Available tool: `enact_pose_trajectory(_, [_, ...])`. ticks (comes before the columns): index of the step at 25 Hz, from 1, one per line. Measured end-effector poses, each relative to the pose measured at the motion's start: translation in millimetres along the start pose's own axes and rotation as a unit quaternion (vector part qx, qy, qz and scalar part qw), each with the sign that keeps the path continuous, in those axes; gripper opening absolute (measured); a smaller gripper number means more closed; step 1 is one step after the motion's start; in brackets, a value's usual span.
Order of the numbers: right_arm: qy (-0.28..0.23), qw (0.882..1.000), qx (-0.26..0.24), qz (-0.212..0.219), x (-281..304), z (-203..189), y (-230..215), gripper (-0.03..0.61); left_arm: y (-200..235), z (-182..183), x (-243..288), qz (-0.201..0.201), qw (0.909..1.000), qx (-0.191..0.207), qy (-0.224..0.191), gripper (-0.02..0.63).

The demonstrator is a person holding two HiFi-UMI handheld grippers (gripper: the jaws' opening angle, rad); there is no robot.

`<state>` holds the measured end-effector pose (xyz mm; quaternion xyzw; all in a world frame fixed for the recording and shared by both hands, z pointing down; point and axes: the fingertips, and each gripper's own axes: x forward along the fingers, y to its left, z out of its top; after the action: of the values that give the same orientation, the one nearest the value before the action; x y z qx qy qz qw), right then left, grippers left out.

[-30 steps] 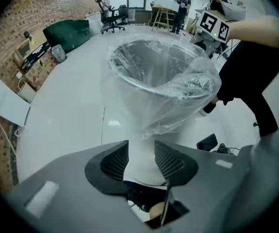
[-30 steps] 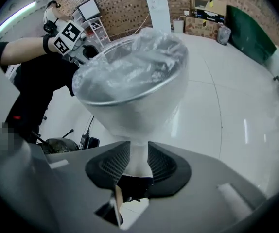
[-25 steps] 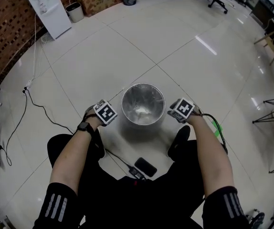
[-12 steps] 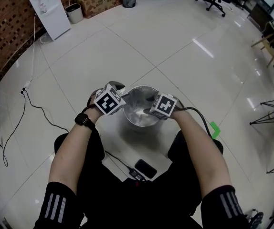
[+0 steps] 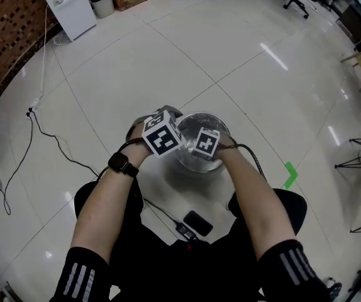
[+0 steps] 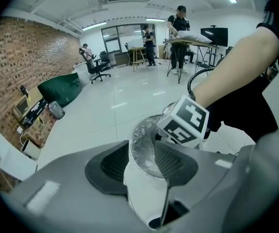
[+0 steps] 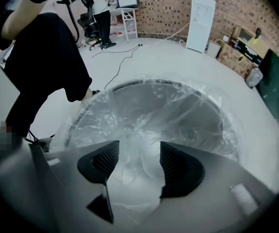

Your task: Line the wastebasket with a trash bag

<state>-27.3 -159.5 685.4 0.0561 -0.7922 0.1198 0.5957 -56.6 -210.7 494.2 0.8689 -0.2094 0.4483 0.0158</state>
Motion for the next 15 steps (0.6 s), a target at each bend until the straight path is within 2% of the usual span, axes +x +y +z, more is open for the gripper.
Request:
enact_pose_trajectory(2, [0.022, 1.000, 0.004, -0.005, 14.1, -5.3, -7.0, 0.273, -0.4, 3.1, -0.4, -0.005, 1.0000, 0.000, -0.002, 0.160])
enact_pose_trajectory(6, [0.055, 0.998, -0.041, -0.018, 45.9, -6.8, -19.6, 0.273, 1.3, 4.1, -4.2, -0.008, 0.9999, 0.011, 0.004, 0.160])
enact_pose_trajectory(11, [0.085, 0.996, -0.032, -0.016, 77.6, -18.7, -30.5, 0.273, 4.9, 0.1, -5.9, -0.009, 1.0000, -0.001, 0.002, 0.158])
enact_pose_trajectory(15, [0.079, 0.997, -0.018, -0.010, 95.4, -19.6, -35.8, 0.273, 6.9, -4.1, -4.0, -0.010, 0.9999, -0.006, 0.007, 0.158])
